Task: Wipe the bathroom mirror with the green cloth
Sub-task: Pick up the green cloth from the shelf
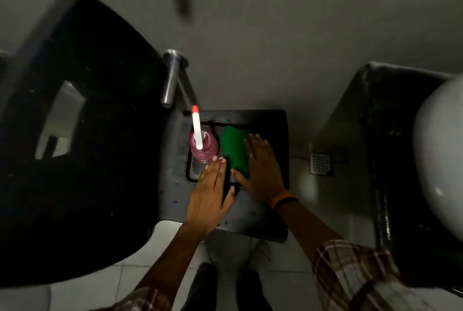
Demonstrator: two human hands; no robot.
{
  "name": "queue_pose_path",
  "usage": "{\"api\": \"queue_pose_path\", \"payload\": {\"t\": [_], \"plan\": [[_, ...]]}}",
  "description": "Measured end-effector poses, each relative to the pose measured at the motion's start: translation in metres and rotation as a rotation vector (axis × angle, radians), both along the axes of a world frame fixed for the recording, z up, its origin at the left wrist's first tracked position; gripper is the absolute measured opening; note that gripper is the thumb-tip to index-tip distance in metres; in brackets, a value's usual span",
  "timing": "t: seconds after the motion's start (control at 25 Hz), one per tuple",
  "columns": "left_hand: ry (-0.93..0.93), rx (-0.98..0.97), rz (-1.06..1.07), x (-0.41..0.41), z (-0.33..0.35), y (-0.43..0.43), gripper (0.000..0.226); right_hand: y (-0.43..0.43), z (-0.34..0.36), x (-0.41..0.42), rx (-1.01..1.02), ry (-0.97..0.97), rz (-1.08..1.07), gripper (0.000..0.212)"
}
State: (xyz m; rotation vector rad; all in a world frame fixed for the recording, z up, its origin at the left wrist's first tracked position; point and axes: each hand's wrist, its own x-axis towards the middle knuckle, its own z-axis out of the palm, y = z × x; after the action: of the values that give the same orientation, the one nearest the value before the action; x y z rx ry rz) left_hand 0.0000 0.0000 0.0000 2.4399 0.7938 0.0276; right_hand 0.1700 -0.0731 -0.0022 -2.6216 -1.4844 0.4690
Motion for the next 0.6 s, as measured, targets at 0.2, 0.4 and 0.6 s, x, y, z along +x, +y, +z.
{"api": "queue_pose_path", "payload": {"t": [0.2, 0.4, 0.6], "plan": [[0.091, -0.016, -0.008, 0.014, -0.092, -0.007, 0.071, 0.014, -0.088, 0.020, -0.072, -0.153, 0.069, 0.083], [0.164, 0.017, 0.010, 0.023, -0.115, -0.018, 0.078, 0.023, -0.112, 0.021, -0.023, -0.215, 0.024, 0.068], [-0.010, 0.020, -0.026, 0.036, -0.058, -0.020, 0.079, 0.044, -0.061, 0.037, -0.020, -0.122, 0.048, 0.044]]}}
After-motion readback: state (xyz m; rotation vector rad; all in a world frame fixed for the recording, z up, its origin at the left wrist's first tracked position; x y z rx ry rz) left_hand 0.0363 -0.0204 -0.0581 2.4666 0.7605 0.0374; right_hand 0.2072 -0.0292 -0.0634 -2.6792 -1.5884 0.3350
